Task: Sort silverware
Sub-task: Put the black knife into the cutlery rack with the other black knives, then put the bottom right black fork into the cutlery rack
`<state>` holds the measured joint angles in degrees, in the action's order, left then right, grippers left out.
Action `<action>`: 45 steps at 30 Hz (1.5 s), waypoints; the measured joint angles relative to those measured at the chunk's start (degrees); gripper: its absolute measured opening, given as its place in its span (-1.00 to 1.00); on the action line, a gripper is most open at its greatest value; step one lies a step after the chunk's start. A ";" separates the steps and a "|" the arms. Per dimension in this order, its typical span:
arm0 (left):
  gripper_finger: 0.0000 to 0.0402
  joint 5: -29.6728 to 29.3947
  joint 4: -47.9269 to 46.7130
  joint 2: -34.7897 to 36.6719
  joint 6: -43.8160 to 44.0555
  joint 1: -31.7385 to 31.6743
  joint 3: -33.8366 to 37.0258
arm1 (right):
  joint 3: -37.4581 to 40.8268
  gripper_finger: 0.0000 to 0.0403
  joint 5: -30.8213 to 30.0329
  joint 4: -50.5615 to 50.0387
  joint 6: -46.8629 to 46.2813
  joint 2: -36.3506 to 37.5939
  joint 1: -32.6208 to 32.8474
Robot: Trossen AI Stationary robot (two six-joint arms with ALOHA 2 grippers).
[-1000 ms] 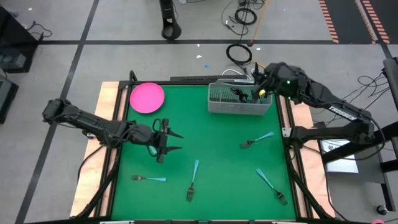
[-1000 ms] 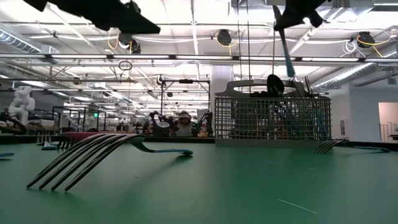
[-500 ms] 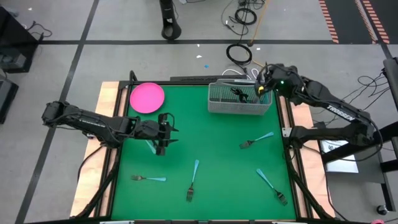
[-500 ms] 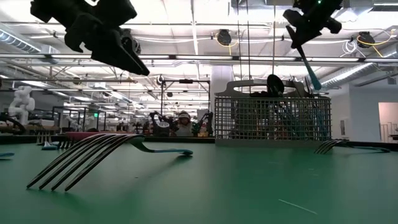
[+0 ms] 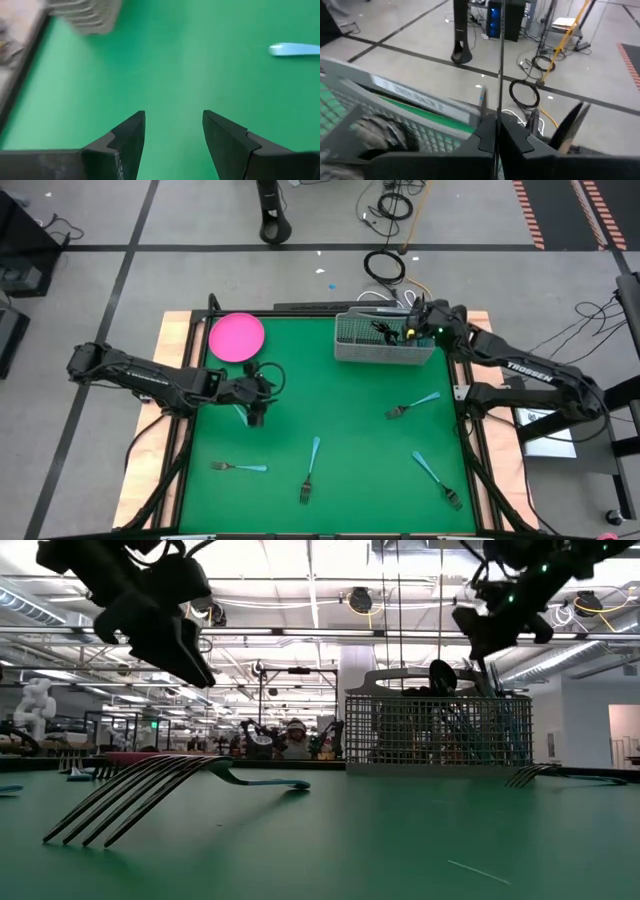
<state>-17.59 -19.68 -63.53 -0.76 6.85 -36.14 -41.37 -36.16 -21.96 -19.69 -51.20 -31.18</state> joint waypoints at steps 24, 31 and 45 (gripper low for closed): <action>0.00 -3.95 12.06 5.79 3.23 4.79 6.84 | 5.65 -0.74 0.06 1.53 -2.14 0.68 0.13; 0.00 -3.90 10.13 9.25 3.03 5.29 6.84 | 3.39 -0.50 0.48 1.56 -0.54 4.44 0.17; 0.00 -9.72 15.14 14.56 -1.55 8.33 6.86 | -4.12 -0.38 27.54 14.36 4.87 3.62 4.67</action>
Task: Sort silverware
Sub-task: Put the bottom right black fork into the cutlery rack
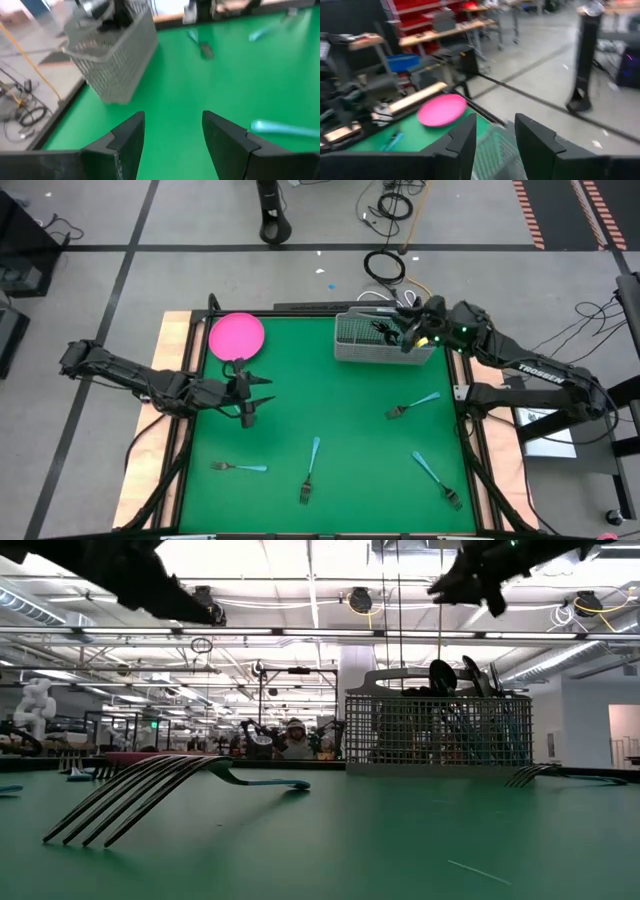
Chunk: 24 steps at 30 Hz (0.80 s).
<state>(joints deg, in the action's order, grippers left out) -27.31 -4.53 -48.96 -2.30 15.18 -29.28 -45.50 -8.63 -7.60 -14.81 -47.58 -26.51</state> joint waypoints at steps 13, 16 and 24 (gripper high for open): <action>0.00 2.83 13.19 -4.14 -0.56 -0.76 4.79 | 0.02 -0.38 17.77 9.47 -1.43 -10.19 13.57; 0.00 5.50 13.97 -3.41 -1.01 -0.63 4.78 | 0.02 -0.38 22.22 13.55 -2.38 -13.89 17.99; 0.00 7.48 16.12 -2.39 0.55 1.63 2.67 | 0.02 -0.38 19.70 20.88 7.73 -25.00 28.04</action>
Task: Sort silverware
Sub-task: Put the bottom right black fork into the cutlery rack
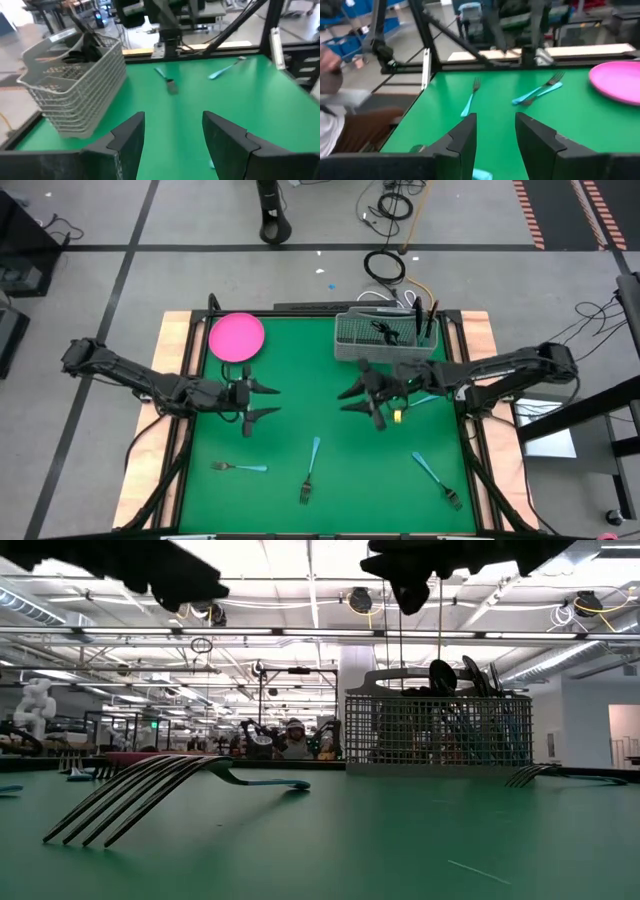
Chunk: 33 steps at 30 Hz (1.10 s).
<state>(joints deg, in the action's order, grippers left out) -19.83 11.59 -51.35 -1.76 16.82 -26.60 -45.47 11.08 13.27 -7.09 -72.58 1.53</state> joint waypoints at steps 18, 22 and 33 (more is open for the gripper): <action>-0.20 -17.90 -20.20 -2.63 12.39 14.23 -7.50 | -13.28 -0.38 -6.01 -29.91 -3.12 -4.54 11.11; -0.20 -17.40 -19.92 -2.65 11.98 14.45 -7.53 | -24.23 -0.38 -9.80 -48.33 -4.91 -8.43 12.92; -0.20 -13.33 -22.39 -2.65 13.49 16.26 -7.53 | -30.86 -0.38 -5.37 -75.90 -25.72 -15.51 14.94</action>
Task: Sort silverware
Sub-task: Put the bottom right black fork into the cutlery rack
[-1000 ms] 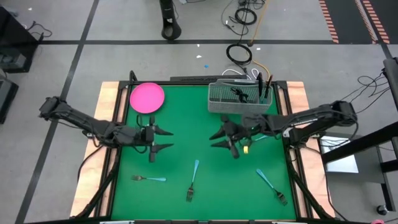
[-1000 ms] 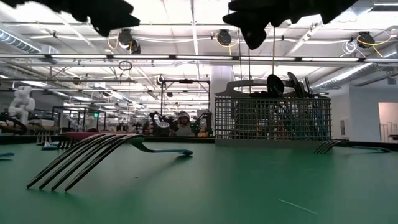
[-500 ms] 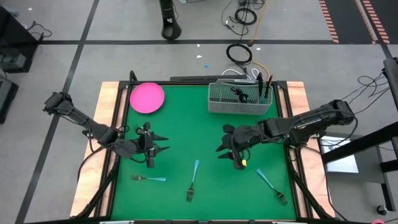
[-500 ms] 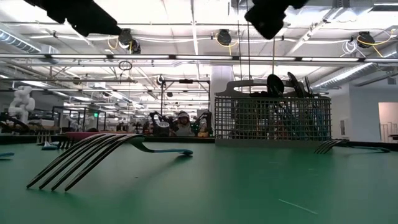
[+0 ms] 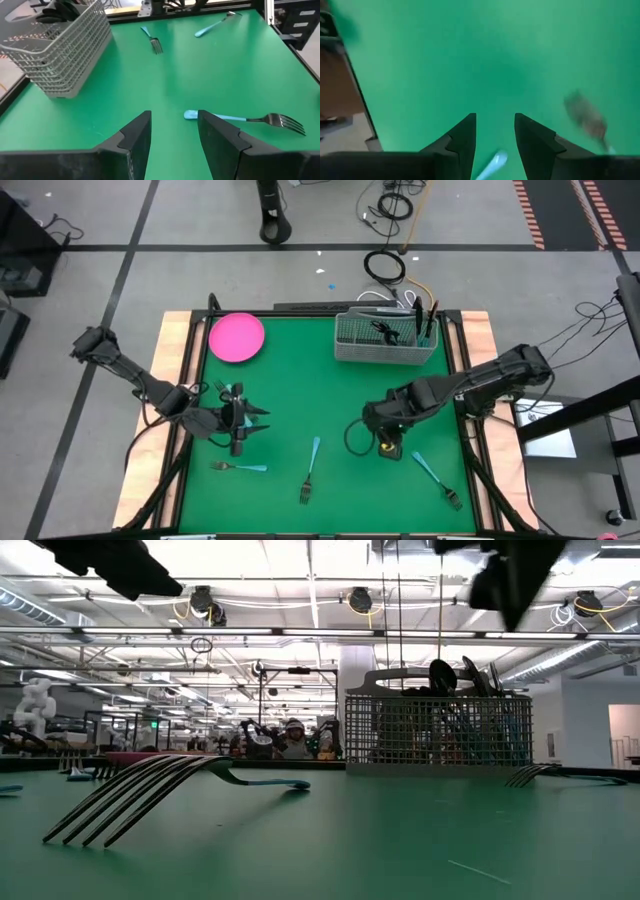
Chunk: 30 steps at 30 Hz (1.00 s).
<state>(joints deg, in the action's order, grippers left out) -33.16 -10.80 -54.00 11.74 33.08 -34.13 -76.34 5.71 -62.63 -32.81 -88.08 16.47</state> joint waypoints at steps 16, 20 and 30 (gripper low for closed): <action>-0.20 -0.27 -0.75 0.00 0.99 1.20 0.00 | 1.23 -0.38 7.80 -8.20 -36.24 0.10 13.48; -0.20 -0.23 -0.72 0.00 -0.49 1.18 0.00 | 4.77 -0.38 8.00 -5.94 -42.71 0.10 16.75; -0.20 -0.09 -0.71 0.00 -0.56 1.18 0.00 | 15.68 -0.38 6.30 4.01 -51.43 0.10 23.24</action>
<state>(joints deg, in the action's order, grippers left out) -33.26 -11.51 -54.00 11.18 34.26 -34.13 -60.66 12.01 -58.62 -84.23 -87.99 39.70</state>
